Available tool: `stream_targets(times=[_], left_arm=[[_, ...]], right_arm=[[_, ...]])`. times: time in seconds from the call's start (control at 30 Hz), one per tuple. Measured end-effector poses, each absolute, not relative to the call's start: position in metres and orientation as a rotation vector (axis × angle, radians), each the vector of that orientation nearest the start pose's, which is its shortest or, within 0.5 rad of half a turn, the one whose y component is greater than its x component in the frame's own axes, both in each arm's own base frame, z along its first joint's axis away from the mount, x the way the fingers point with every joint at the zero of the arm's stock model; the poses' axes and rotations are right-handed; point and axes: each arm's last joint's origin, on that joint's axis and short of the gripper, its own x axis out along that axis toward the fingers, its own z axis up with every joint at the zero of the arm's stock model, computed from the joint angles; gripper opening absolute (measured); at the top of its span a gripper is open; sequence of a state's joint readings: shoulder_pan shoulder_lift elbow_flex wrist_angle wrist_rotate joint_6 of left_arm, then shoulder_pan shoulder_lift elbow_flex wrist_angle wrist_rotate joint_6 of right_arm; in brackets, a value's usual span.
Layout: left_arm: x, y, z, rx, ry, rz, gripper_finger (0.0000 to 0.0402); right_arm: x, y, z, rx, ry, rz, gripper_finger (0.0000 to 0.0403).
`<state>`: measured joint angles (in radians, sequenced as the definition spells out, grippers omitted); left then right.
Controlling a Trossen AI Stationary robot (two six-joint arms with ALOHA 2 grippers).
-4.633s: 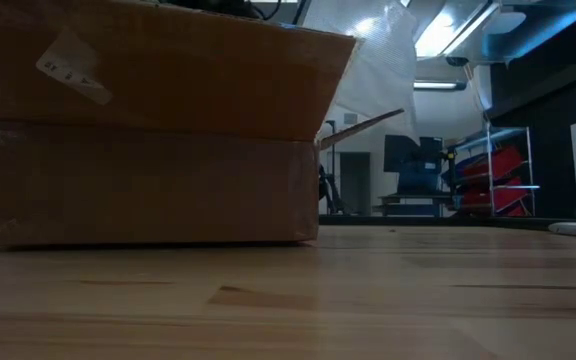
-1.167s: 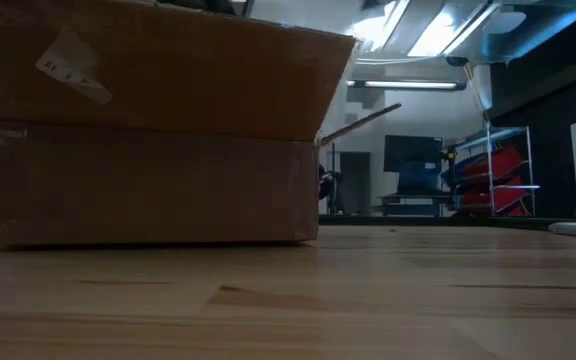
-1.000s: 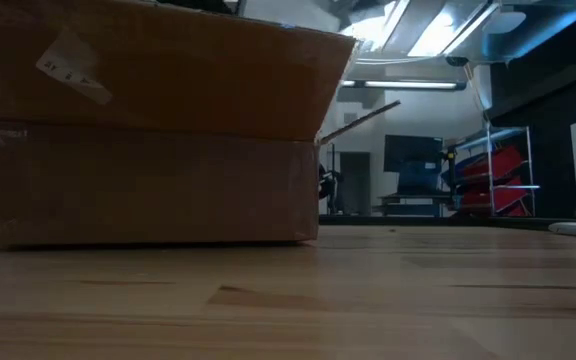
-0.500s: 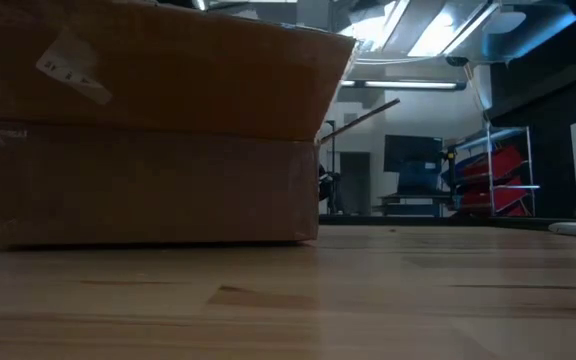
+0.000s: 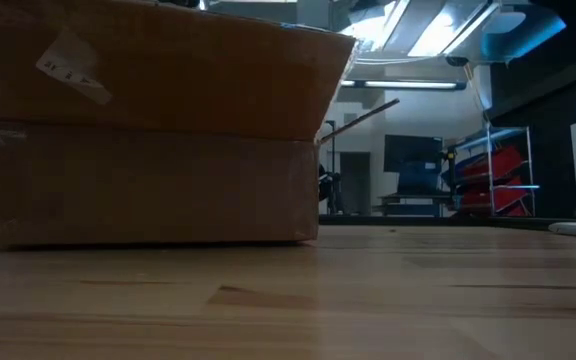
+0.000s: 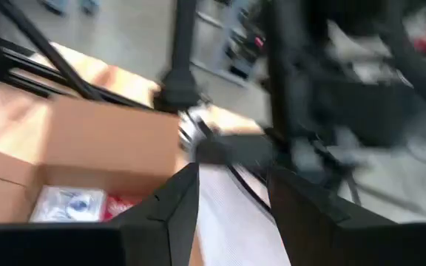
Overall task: Unpack boxes
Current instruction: Put the white adapter into the transparent zip bag
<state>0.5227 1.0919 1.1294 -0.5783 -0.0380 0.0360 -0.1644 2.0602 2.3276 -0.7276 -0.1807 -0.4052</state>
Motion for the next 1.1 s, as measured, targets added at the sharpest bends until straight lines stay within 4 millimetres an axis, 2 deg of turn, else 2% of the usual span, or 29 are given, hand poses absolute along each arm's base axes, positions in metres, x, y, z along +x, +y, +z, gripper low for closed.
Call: stream_targets(times=[0.17,0.33,0.6,0.73,1.0,1.1], left_arm=[[0.198,0.116,0.359,-0.094,0.5,0.544,0.0],[0.203,0.116,0.347,-0.113,0.504,0.53,0.0],[0.205,0.115,0.314,-0.192,0.539,0.497,0.0],[0.207,0.111,0.309,-0.204,0.546,0.477,0.0],[0.217,0.105,0.314,-0.211,0.465,0.443,0.0],[0.224,0.105,0.308,-0.209,0.494,0.433,0.0]], right_arm=[[0.437,-0.076,0.406,-0.12,0.58,0.097,0.0138],[0.433,-0.076,0.401,-0.069,0.637,0.105,0.0138],[0.427,-0.077,0.4,-0.049,0.69,0.103,0.0138],[0.425,-0.077,0.399,-0.033,0.703,0.128,0.0138],[0.426,-0.077,0.4,-0.032,0.686,0.138,0.0138],[0.426,-0.077,0.401,-0.035,0.682,0.135,0.0138]])
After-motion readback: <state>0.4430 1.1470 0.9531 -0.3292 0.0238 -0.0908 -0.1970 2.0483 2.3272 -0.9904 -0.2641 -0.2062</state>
